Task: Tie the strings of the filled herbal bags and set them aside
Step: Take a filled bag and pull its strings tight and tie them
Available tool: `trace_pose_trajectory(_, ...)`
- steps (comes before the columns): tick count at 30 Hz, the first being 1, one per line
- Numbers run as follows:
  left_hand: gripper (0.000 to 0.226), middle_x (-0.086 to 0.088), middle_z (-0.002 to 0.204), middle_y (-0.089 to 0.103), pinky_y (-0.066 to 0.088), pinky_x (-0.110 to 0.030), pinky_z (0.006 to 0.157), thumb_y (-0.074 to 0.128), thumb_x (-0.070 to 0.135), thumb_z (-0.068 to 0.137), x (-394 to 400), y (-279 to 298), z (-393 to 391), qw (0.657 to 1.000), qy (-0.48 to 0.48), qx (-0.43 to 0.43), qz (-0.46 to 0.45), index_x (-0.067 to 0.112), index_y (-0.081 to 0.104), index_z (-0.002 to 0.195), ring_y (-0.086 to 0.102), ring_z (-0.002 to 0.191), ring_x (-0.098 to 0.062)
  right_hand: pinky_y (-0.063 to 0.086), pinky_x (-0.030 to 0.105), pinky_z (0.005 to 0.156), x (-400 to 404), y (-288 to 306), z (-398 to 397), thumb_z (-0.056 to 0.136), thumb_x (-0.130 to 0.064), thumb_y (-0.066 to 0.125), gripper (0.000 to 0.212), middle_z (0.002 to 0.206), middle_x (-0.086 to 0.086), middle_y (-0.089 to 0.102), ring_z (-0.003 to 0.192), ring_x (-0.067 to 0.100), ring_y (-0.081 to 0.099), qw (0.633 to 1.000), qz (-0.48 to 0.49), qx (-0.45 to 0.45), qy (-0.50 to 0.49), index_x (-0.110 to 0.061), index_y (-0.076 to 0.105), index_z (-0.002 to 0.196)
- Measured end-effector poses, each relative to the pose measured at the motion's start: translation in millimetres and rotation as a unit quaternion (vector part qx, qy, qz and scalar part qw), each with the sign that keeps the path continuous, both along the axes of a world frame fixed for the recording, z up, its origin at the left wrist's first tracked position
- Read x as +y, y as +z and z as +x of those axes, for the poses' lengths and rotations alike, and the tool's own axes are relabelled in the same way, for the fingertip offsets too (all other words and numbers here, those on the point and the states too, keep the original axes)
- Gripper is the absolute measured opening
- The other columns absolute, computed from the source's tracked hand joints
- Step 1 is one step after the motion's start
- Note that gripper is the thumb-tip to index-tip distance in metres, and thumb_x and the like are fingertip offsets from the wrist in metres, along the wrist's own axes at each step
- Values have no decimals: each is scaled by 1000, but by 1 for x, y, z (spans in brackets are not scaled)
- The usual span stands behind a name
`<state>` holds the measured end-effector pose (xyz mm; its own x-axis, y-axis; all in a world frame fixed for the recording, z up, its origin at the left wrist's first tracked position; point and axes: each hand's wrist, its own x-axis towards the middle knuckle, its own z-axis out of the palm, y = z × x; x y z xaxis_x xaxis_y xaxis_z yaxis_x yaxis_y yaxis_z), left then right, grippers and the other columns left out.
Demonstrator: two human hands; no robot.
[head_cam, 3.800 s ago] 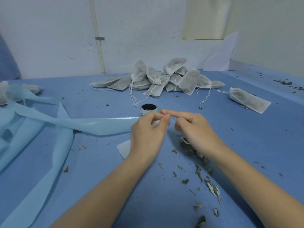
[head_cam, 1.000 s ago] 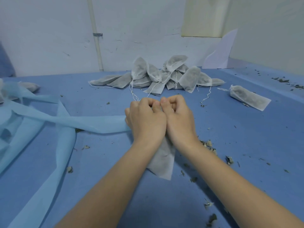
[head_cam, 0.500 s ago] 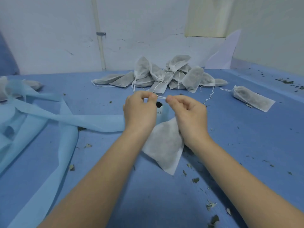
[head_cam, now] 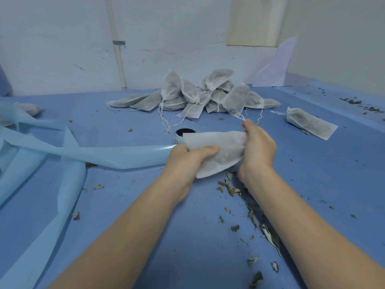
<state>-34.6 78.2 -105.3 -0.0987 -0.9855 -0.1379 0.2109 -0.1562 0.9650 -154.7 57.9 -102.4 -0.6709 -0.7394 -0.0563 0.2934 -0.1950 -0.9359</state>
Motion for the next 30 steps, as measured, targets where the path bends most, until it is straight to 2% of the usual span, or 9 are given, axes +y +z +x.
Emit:
trace_pose_trajectory(3,21,-11,91,72,54,-26,64,68,4,81,-2,0,3,999,22,18,-19,-3,67,101,69,76,-19,41,8,55,6,1,3,86,-21,67,16,63,-15,60,57,-4,54,991,-83,81,62,-21,67,70)
trace_pose_trajectory(6,11,-4,73,70,45,-17,47,64,2,82,-1,5,5,998,27,45,-32,1,67,93,65,58,-12,43,6,66,11,-1,1,87,-23,67,9,78,-18,67,72,-9,57,968,-111,189,125,-25,70,79)
trace_pose_trajectory(9,15,-10,83,70,48,-28,68,64,5,81,-1,8,8,998,28,53,-21,1,68,96,65,72,-21,42,12,80,13,-4,-3,86,-25,70,10,97,-11,66,89,-8,56,923,-124,332,149,-32,70,79)
trace_pose_trajectory(12,30,-14,95,72,48,-31,78,72,20,74,1,9,10,998,13,55,-19,2,70,99,68,82,-23,42,15,84,15,-6,-3,84,-23,72,19,100,-7,64,96,-3,57,875,-163,427,160,-39,67,77)
trace_pose_trajectory(15,39,-7,92,74,53,-27,77,78,33,69,-1,7,14,998,43,32,-28,6,72,97,71,84,-19,44,18,80,16,-6,-4,84,-24,72,15,101,-7,63,97,0,57,854,-177,450,194,-38,69,81)
trace_pose_trajectory(21,4,-2,72,73,57,-24,66,72,4,78,-5,5,20,992,104,43,-48,5,70,81,69,65,-14,47,19,78,14,-3,-7,88,-23,67,12,96,-13,66,94,2,59,852,-145,434,254,-33,72,87)
trace_pose_trajectory(24,6,1,63,71,52,-18,53,70,-1,78,-7,7,23,990,118,48,-69,5,68,78,67,56,-10,51,34,90,11,-1,-10,93,-18,61,16,98,-6,71,96,13,64,857,-130,418,273,-32,71,91)
trace_pose_trajectory(26,6,1,64,71,51,-17,51,69,0,79,-8,7,22,989,119,42,-82,6,68,78,67,56,-9,53,41,90,9,0,-10,96,-13,56,23,97,-4,71,96,19,65,860,-129,412,272,-33,67,92)
trace_pose_trajectory(30,7,5,66,71,56,-20,61,69,2,81,-16,9,27,981,162,59,-92,9,68,79,67,61,-7,57,23,75,-1,3,-11,100,-3,42,29,90,-3,69,84,9,68,896,-136,296,300,-23,63,105)
